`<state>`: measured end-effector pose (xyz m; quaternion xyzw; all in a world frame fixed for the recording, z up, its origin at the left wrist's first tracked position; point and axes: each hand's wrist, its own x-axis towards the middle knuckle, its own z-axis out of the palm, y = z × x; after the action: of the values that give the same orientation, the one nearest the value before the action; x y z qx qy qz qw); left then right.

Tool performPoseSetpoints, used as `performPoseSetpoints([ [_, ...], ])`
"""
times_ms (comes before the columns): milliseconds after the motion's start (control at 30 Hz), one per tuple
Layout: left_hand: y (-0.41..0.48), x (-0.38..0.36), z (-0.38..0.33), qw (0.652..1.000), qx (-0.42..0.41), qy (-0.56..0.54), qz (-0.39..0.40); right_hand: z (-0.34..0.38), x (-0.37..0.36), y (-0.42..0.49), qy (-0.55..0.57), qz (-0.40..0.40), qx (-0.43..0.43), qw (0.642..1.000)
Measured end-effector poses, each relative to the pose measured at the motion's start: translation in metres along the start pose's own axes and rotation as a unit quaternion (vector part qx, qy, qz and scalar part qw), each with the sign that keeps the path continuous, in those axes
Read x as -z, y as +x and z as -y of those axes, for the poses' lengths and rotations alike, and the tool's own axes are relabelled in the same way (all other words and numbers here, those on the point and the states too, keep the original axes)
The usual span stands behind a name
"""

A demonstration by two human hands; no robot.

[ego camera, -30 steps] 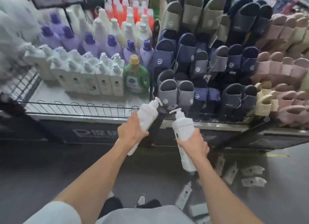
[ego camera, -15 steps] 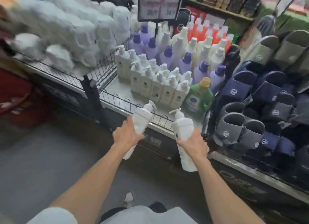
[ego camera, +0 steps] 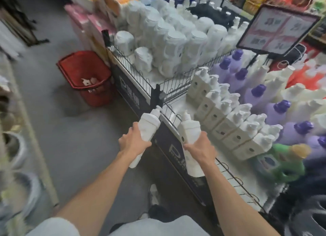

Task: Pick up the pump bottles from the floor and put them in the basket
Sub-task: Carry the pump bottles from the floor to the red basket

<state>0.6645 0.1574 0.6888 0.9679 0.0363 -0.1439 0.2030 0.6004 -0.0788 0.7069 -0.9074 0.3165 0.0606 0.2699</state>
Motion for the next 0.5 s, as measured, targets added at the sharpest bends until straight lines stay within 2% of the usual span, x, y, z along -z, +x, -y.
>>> performPoseSetpoints([
  [500, 0.086, 0.067, 0.071, 0.975, 0.192, -0.049, -0.097, 0.166, -0.047, 0.108, -0.074, 0.093, 0.175, 0.977],
])
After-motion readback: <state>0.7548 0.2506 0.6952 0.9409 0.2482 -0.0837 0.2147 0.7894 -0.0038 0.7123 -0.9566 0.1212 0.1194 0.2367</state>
